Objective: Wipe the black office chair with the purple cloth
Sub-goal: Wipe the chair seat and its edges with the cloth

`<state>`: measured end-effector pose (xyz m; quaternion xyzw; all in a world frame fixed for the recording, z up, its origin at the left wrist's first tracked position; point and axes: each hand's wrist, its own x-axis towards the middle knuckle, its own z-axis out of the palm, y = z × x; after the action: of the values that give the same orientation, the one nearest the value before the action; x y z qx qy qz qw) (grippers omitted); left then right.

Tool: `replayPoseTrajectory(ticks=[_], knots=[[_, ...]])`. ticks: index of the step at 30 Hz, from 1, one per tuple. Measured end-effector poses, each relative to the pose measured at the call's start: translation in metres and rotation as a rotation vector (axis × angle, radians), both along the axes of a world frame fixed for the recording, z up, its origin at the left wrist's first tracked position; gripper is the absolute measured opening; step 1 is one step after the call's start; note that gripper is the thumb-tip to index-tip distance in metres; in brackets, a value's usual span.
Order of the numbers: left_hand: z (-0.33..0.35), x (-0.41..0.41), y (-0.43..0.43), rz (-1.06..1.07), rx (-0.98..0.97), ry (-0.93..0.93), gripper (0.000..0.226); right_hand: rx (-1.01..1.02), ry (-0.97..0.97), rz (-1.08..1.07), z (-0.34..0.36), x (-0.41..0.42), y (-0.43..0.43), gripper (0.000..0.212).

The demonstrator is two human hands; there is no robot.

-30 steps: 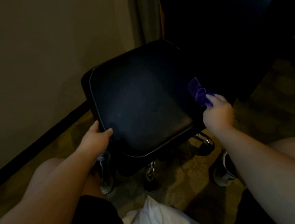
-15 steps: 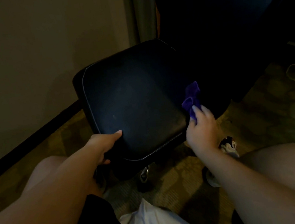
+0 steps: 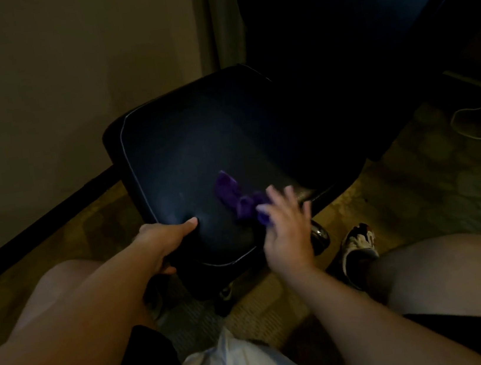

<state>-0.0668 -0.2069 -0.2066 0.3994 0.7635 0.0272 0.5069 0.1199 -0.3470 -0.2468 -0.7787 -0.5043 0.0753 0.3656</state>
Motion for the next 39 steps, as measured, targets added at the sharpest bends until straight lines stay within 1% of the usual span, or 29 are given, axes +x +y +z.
replayPoseTrajectory(ticks=[2,4,6,8,9,10,13,16,17,19,21,24,26,29,33,35,39], knots=[[0.001,0.000,-0.001,-0.014,-0.008,0.009,0.098,-0.061,0.005,-0.183,0.003,0.036,0.011,0.039],[0.002,0.003,-0.004,-0.020,-0.027,0.007,0.099,-0.090,0.040,-0.317,0.005,0.071,0.016,0.035],[0.003,0.007,-0.007,-0.012,-0.050,0.002,0.105,-0.063,0.125,-0.369,0.009,0.096,0.020,0.033],[0.003,0.010,-0.009,0.006,-0.051,0.016,0.117,-0.040,0.150,-0.389,0.014,0.104,0.022,0.033],[0.003,0.012,-0.010,0.014,-0.066,0.014,0.120,-0.036,0.157,-0.402,0.016,0.103,0.022,0.033],[0.005,0.014,-0.010,0.012,-0.101,-0.006,0.117,-0.034,0.178,-0.412,0.018,0.100,0.021,0.032],[0.004,0.020,-0.012,-0.045,-0.209,-0.119,0.092,-0.060,0.265,-0.419,0.020,0.070,0.015,0.021],[-0.004,0.021,-0.016,-0.090,-0.198,-0.167,0.083,-0.088,0.248,-0.339,0.013,0.010,0.000,0.006],[-0.006,0.022,-0.018,-0.095,-0.186,-0.170,0.082,-0.069,0.252,-0.290,0.012,-0.012,-0.007,0.006],[-0.009,0.024,-0.022,-0.090,-0.157,-0.154,0.078,-0.035,0.242,-0.191,0.010,-0.046,-0.021,0.018],[-0.011,0.026,-0.024,-0.079,-0.143,-0.141,0.074,-0.019,0.214,-0.105,0.007,-0.060,-0.032,0.024],[-0.009,0.026,-0.024,-0.070,-0.135,-0.137,0.075,-0.011,0.220,-0.013,0.009,-0.054,-0.037,0.023],[-0.007,0.025,-0.024,-0.077,-0.139,-0.146,0.075,0.021,0.237,0.003,0.010,-0.044,-0.034,0.029],[-0.004,0.024,-0.025,-0.104,-0.156,-0.190,0.074,0.030,0.257,-0.060,0.009,-0.020,-0.023,0.037],[0.005,0.028,-0.028,-0.124,-0.217,-0.210,0.069,-0.046,0.292,-0.187,0.005,0.031,-0.002,0.039],[0.008,0.031,-0.031,-0.109,-0.247,-0.235,0.069,-0.052,0.317,-0.240,0.006,0.057,0.008,0.038],[0.000,0.039,-0.039,-0.017,-0.279,-0.329,0.079,-0.104,0.336,-0.283,0.013,0.094,0.023,0.033]])
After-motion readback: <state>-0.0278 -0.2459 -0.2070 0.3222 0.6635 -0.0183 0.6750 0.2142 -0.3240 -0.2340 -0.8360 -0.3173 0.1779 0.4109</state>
